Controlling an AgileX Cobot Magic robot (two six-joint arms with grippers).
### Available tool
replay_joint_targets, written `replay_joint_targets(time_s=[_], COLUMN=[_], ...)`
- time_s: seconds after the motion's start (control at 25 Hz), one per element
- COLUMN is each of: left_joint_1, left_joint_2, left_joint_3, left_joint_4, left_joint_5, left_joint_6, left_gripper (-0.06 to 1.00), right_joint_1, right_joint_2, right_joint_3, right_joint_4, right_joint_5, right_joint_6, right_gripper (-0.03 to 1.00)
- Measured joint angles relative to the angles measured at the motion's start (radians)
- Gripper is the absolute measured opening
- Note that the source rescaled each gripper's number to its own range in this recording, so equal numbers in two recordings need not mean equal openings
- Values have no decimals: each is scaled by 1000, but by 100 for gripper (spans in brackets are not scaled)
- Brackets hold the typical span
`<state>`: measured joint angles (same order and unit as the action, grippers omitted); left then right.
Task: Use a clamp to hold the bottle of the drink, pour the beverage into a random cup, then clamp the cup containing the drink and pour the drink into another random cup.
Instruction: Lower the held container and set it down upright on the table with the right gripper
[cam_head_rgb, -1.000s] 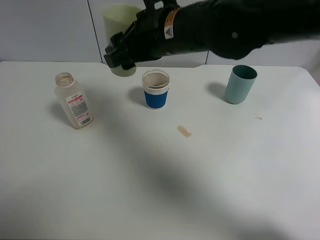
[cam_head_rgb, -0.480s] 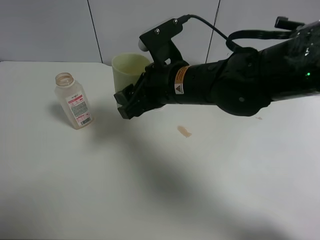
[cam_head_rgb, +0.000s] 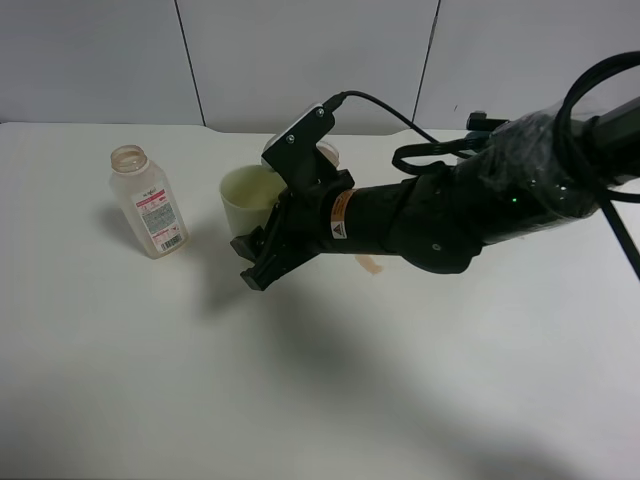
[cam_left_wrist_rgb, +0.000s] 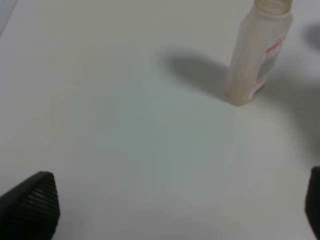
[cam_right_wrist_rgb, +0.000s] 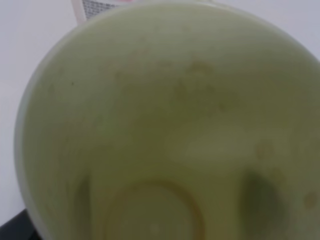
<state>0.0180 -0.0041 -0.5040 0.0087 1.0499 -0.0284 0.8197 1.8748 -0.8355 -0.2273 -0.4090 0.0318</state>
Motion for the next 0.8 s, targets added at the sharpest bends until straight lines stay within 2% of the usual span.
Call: replay_joint_targets(time_s=[0.28,0.8], left_joint_1=[0,0], left_joint_2=[0,0], left_joint_3=[0,0], left_joint_4=[0,0], left_joint_5=[0,0], left_joint_6=[0,0], left_gripper=[100,100], right_joint_1=[0,0], right_joint_2=[63,127], right_joint_3=[-1,-1], right_joint_4=[-1,53], right_joint_5=[-28,-91], right_joint_6=[-95,-86], right_gripper=[2,2])
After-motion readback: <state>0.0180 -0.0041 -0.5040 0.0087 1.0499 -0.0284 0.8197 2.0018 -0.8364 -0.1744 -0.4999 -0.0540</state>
